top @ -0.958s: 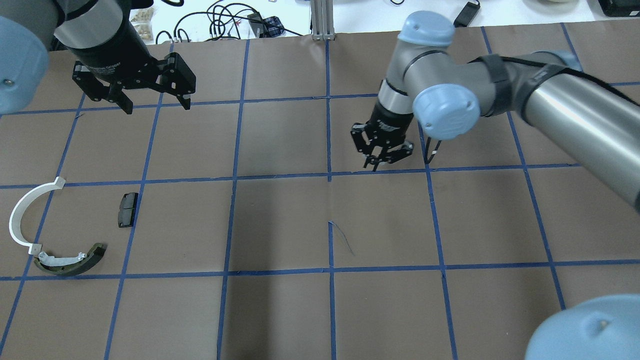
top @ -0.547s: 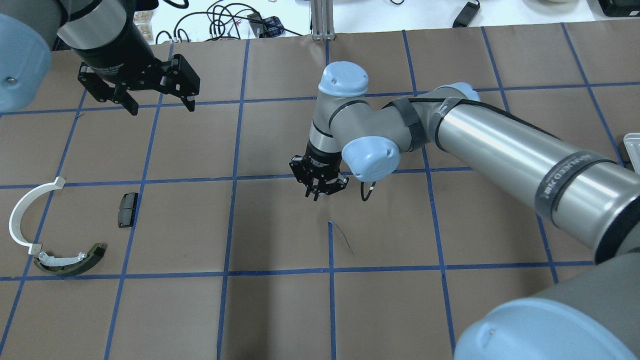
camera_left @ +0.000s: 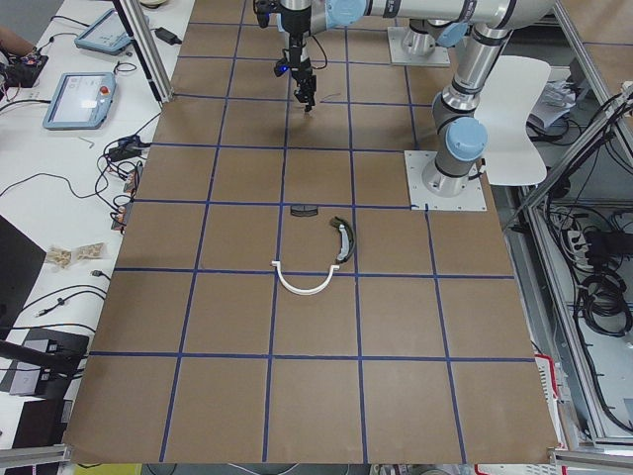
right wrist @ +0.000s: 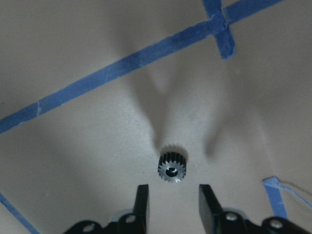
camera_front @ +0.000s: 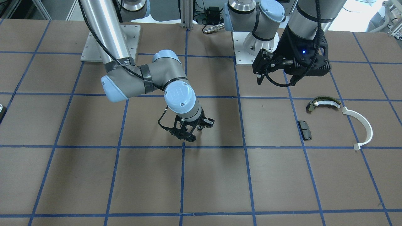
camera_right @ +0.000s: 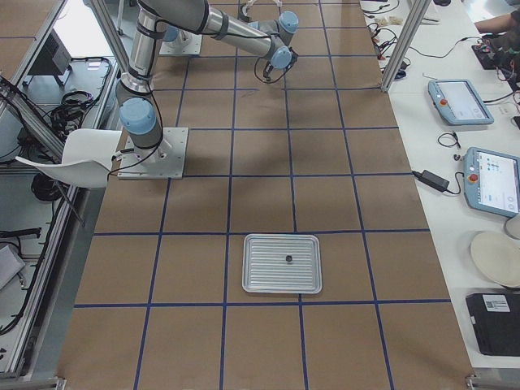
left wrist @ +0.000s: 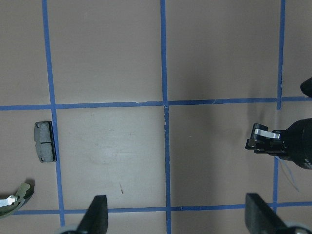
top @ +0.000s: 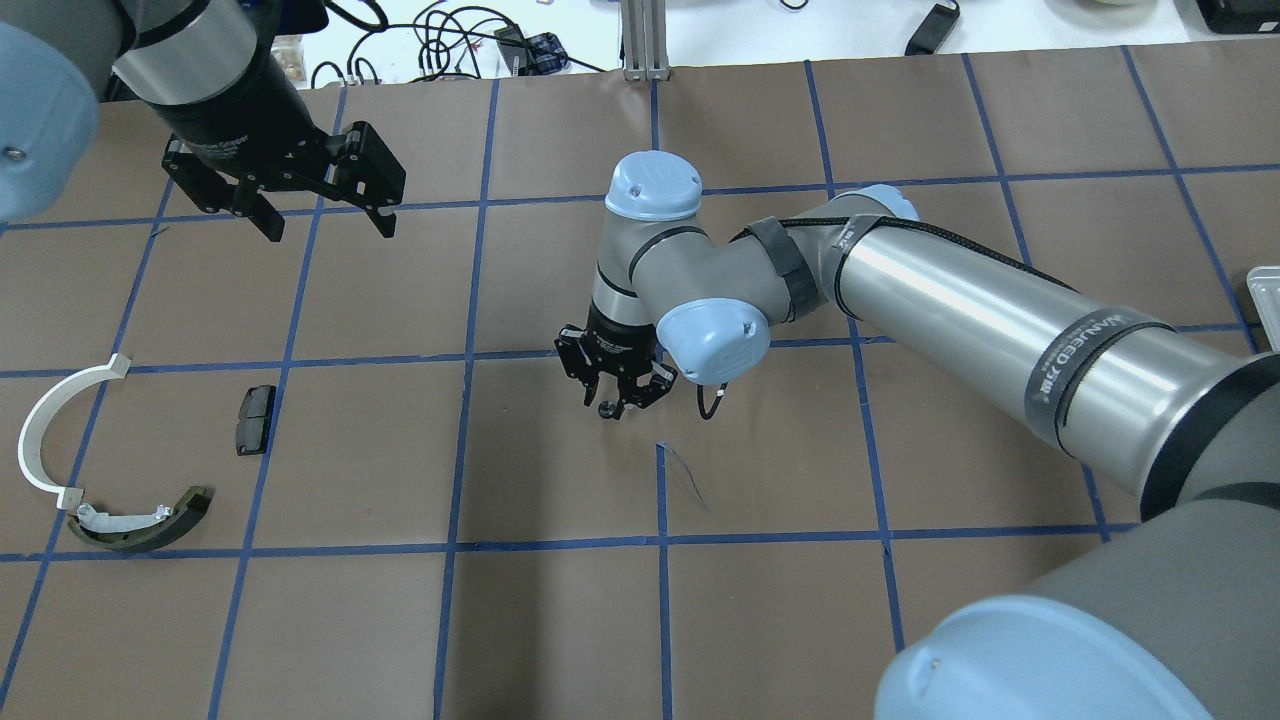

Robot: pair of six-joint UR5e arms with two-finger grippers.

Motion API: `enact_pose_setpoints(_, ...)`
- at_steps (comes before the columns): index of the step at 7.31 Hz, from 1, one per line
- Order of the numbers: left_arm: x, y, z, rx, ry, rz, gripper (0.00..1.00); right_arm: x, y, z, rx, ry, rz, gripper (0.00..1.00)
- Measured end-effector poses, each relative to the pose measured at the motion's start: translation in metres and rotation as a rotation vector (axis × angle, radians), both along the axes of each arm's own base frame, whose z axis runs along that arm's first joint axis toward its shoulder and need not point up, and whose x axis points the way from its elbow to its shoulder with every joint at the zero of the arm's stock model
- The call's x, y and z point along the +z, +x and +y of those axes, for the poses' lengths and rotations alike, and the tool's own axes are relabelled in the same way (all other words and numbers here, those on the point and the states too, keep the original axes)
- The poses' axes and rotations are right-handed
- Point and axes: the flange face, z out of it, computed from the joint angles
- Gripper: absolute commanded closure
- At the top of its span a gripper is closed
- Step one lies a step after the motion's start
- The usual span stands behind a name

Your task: Place bearing gear from tray to pile

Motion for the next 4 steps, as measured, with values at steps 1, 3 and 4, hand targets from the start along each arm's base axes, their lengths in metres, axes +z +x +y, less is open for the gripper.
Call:
enact_pose_setpoints(1, -0.003, 0.000, 0.000, 0.002, 0.005, 0.000, 0.00, 0.019, -0.016, -0.011, -0.023, -0.032, 0.001, 0.00)
enact_pose_setpoints(3, -0.028, -0.001, -0.006, 0.022, 0.045, 0.001, 0.00, 0.072, -0.087, -0.037, -0.070, -0.081, 0.010, 0.00)
enact_pose_setpoints(4, -0.054, -0.005, -0.010, 0.038, 0.077, 0.001, 0.00, 0.091, -0.135, -0.049, -0.052, -0.097, 0.029, 0.00)
